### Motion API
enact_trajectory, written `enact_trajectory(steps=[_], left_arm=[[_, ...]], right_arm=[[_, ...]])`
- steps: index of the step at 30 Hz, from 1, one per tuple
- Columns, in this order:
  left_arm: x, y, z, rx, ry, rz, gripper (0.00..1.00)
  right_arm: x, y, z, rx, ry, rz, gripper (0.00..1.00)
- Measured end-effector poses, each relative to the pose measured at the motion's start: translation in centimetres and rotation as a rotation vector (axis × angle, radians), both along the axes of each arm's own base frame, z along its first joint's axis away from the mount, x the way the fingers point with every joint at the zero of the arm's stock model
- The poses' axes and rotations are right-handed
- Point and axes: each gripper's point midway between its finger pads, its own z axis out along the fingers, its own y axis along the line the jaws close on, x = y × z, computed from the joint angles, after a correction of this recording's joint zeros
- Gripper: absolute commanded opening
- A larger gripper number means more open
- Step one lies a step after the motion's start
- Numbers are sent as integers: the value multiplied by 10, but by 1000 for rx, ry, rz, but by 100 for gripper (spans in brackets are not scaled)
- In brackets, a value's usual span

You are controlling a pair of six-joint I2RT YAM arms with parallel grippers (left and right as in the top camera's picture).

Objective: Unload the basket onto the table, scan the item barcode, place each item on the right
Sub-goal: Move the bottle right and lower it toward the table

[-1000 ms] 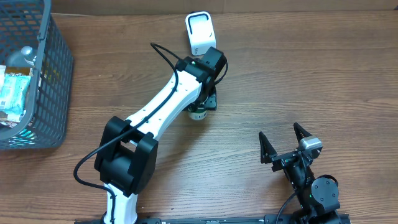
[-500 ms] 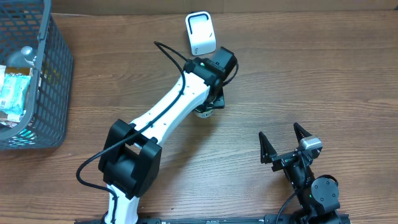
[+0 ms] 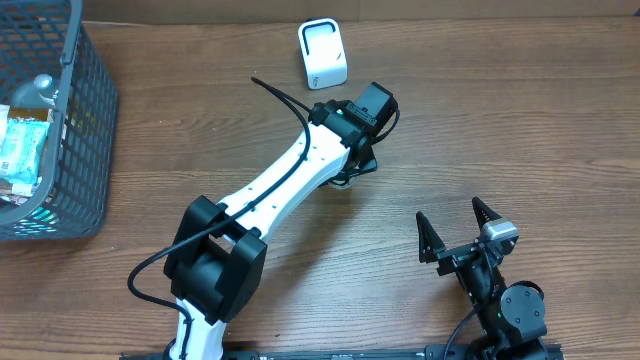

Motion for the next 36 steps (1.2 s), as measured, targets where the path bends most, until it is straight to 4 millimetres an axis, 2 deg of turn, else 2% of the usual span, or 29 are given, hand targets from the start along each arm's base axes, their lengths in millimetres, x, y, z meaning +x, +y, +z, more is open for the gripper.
enact_trajectory(steps=[11, 20, 36], left_arm=[[-6, -12, 0, -29, 5, -17, 68], [-16, -34, 1, -62, -4, -30, 66], [-23, -42, 1, -72, 4, -51, 65]], right_arm=[[0, 0, 0, 0, 0, 0, 100], [0, 0, 0, 0, 1, 0, 100], [0, 0, 0, 0, 0, 0, 100]])
